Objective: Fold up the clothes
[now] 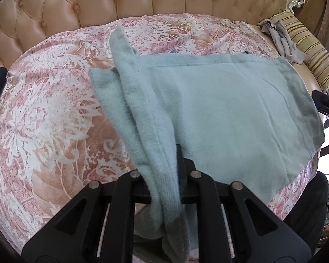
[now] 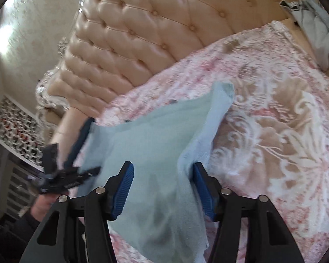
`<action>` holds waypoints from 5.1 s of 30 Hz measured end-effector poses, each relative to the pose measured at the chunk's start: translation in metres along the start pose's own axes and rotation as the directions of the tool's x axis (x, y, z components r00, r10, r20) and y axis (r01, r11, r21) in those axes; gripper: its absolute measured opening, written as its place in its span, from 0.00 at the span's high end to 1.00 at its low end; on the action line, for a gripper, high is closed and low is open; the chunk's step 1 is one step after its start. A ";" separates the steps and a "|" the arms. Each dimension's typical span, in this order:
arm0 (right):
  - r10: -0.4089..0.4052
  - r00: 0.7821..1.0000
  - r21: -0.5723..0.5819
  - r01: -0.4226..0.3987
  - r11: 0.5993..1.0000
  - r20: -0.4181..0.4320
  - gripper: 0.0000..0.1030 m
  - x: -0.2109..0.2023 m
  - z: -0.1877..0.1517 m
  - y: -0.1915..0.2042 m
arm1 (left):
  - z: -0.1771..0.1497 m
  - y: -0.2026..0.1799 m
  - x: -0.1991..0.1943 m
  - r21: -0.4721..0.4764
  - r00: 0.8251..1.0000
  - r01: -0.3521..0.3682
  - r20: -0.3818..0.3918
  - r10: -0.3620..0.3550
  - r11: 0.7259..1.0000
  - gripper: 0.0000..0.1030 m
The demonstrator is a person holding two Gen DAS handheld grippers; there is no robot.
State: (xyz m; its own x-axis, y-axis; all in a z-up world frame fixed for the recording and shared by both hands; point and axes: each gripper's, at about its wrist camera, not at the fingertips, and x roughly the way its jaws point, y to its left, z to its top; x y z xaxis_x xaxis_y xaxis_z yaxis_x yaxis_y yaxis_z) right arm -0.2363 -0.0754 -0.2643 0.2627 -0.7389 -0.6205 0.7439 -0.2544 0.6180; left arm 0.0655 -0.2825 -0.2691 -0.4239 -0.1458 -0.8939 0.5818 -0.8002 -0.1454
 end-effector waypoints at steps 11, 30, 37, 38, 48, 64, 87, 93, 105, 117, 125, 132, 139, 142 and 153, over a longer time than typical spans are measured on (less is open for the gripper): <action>-0.120 0.993 -0.108 0.118 0.987 -0.010 0.40 0.011 -0.003 0.021 | 0.001 0.000 0.002 -0.003 1.000 0.005 -0.006 -0.005 1.000 0.85; -0.040 0.997 0.097 0.046 0.994 -0.063 0.51 0.017 0.015 -0.017 | -0.004 0.011 0.001 -0.065 0.997 0.078 0.007 -0.078 0.995 0.84; -0.098 0.985 0.066 0.108 0.992 -0.141 0.72 0.031 0.024 -0.019 | -0.006 0.020 -0.001 -0.107 0.992 0.130 0.018 -0.129 0.986 0.84; -0.114 0.983 0.057 0.123 0.991 -0.144 0.73 0.030 0.024 -0.018 | -0.007 0.021 -0.001 -0.110 0.990 0.139 0.022 -0.138 0.984 0.84; -0.260 0.950 -0.010 0.263 0.965 -0.175 0.88 0.032 0.016 -0.004 | -0.009 0.047 -0.004 -0.242 0.955 0.295 0.042 -0.294 0.924 0.79; -0.231 0.949 0.019 0.241 0.970 -0.216 0.73 0.034 0.019 -0.003 | -0.004 0.078 0.008 -0.370 0.902 0.417 0.054 -0.429 0.830 0.47; -0.295 0.929 0.046 0.313 0.949 -0.225 0.88 0.037 0.016 -0.002 | 0.012 0.095 0.024 -0.215 0.919 0.351 -0.107 -0.379 0.911 0.58; -0.320 0.924 0.032 0.334 0.942 -0.211 0.87 0.037 0.013 0.003 | 0.005 0.086 0.023 -0.143 0.917 0.369 -0.105 -0.385 0.918 0.68; -0.462 0.866 -0.006 0.470 0.883 -0.191 0.90 0.044 0.010 0.024 | 0.002 0.071 -0.008 0.037 0.953 0.302 0.025 -0.303 0.953 0.85; -0.533 0.844 -0.105 0.525 0.845 -0.068 0.92 0.011 0.048 0.117 | 0.017 0.091 -0.078 -0.098 0.875 0.469 0.189 -0.446 0.878 0.86; -0.531 0.847 -0.228 0.513 0.827 -0.021 0.92 0.018 0.054 0.185 | -0.030 0.131 -0.135 -0.262 0.871 0.471 0.292 -0.396 0.842 0.86; -0.482 0.867 -0.399 0.401 0.825 -0.127 0.92 0.123 0.032 0.258 | -0.102 0.196 -0.178 -0.436 0.905 0.397 0.334 -0.265 0.807 0.86; -0.453 0.887 -0.651 0.293 0.700 -0.087 0.92 0.233 0.081 0.417 | -0.141 0.299 -0.246 -0.618 0.869 0.343 0.494 0.011 0.708 0.86; -0.450 0.892 -0.753 0.269 0.600 -0.040 0.92 0.287 0.109 0.501 | -0.141 0.331 -0.252 -0.668 0.842 0.327 0.527 0.115 0.669 0.86; -0.486 0.873 -0.945 0.195 0.263 0.044 0.92 0.518 0.123 0.672 | -0.156 0.411 -0.162 -0.876 0.814 0.325 0.450 0.366 0.356 0.86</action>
State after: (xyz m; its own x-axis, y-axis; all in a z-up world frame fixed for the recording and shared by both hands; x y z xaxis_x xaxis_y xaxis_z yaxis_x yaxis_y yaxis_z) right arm 0.3245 -0.7055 -0.1108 -0.1596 -0.5489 -0.8205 0.8275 0.3788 -0.4144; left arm 0.4818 -0.4974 -0.2497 -0.4445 -0.6739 -0.5902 0.6778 0.1777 -0.7134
